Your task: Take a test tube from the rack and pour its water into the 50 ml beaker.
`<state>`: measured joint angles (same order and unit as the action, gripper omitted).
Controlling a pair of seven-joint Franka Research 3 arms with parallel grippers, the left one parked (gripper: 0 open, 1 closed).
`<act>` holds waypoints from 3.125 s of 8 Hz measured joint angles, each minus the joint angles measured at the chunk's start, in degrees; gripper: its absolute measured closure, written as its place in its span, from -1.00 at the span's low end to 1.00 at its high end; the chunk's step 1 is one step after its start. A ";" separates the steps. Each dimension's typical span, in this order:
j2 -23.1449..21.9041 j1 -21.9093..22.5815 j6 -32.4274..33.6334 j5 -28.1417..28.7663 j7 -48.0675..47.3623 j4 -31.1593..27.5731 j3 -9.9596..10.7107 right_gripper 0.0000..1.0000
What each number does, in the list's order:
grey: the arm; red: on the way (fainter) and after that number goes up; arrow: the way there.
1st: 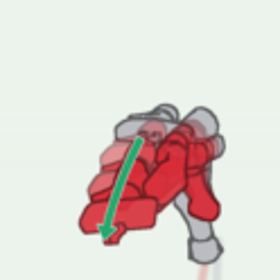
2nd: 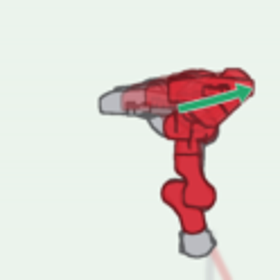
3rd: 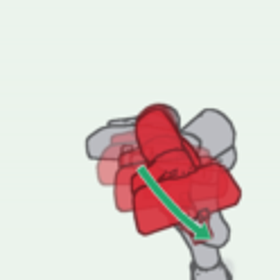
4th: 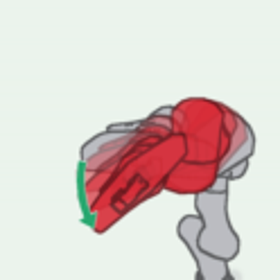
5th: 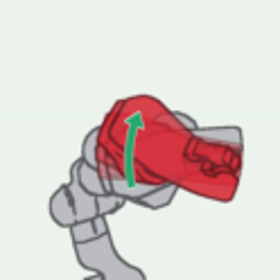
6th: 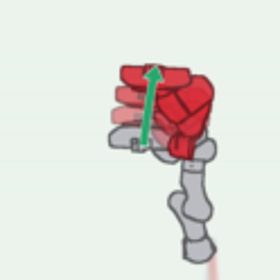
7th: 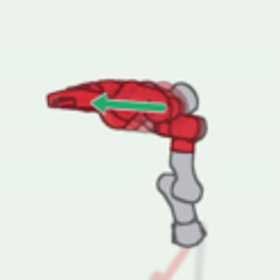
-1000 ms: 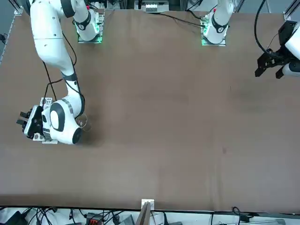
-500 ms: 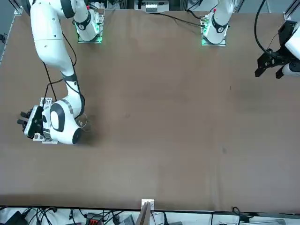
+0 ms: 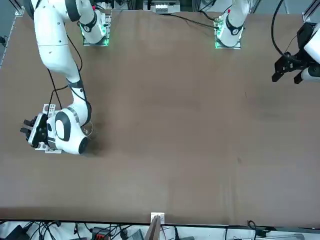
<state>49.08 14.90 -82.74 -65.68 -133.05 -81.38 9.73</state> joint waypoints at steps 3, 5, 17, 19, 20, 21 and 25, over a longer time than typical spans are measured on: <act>0.09 -0.01 -0.08 0.02 -0.29 0.00 0.00 0.52; 0.24 -0.16 -0.41 0.13 -0.37 0.00 0.00 0.52; 2.86 -0.47 -1.83 1.55 -1.21 -0.01 0.00 0.42; 2.89 -0.48 -2.01 1.59 -1.22 -0.01 0.00 0.37; 2.89 -0.48 -2.04 1.59 -1.22 -0.01 0.00 0.33; 2.89 -0.45 -2.04 1.59 -1.22 -0.01 0.00 0.12; -0.03 0.39 -2.00 1.59 5.16 1.51 0.00 -1.00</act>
<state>49.05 15.29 -84.74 -64.09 -127.88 -79.87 9.73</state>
